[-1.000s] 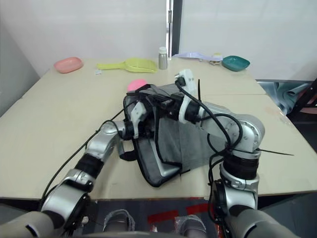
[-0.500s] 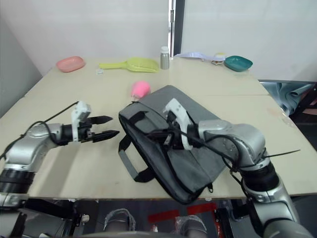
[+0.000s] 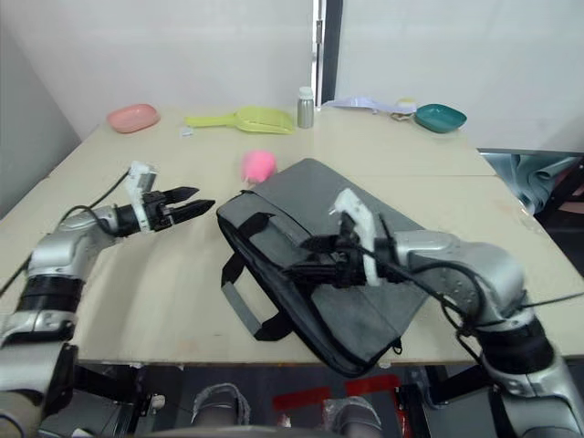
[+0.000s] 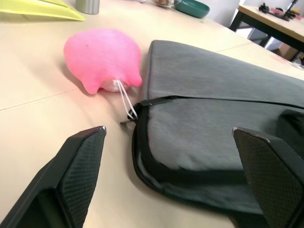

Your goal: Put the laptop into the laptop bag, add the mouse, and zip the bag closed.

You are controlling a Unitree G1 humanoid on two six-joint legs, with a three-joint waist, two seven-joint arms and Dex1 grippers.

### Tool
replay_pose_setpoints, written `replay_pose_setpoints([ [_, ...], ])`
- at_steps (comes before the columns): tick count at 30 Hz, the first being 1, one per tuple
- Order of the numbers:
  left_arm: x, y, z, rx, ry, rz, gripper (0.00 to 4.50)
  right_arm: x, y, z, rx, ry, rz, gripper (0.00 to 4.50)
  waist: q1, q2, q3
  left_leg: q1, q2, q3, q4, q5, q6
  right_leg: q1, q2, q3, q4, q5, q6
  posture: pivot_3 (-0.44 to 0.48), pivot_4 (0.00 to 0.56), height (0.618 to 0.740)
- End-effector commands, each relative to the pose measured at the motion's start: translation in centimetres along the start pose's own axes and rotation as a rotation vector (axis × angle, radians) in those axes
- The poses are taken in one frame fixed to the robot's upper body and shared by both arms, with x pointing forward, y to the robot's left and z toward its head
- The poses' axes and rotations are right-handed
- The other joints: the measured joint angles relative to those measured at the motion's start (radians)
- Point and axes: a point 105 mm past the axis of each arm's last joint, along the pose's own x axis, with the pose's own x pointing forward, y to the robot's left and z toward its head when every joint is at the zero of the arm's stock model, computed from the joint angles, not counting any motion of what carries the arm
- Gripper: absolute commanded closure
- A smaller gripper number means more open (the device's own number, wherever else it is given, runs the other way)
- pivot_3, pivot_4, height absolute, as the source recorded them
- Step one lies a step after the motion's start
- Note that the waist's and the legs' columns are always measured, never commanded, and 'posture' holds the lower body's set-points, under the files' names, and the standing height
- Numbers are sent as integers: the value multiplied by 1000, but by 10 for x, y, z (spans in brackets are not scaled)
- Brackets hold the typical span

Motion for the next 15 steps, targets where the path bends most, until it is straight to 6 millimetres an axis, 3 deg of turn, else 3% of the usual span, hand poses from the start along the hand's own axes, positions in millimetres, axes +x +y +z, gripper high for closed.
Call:
replay_pose_setpoints([
  [1, 12, 5, -3, 19, 7, 2, 0, -32, -8, 5, 14, -42, -124, 12, 3, 0, 0, 0, 0, 0, 0, 0, 0, 0, 0, 0, 0, 0, 0, 0, 150, 740],
  [6, 34, 4, -25, -19, 79, -34, 0, -88, -19, -28, 193, 21, -300, 12, 19, -1, 0, -1, 0, 0, 0, 0, 1, 0, 0, 0, -1, 0, 0, 0, 150, 740],
  [11, 42, 0, -31, -32, 92, -73, 1553, -123, -13, -63, 365, 34, -388, 0, 28, -1, 0, -1, 0, 0, 0, -2, 4, 0, -1, 0, -2, 0, 0, 0, 150, 740],
  [15, 46, 1, -31, -25, 87, -71, 2993, -134, -7, -94, 511, 10, -437, 0, 29, -1, 0, 0, -1, 0, 1, -4, 7, 1, -2, 0, -2, 0, 1, 0, 150, 740],
])
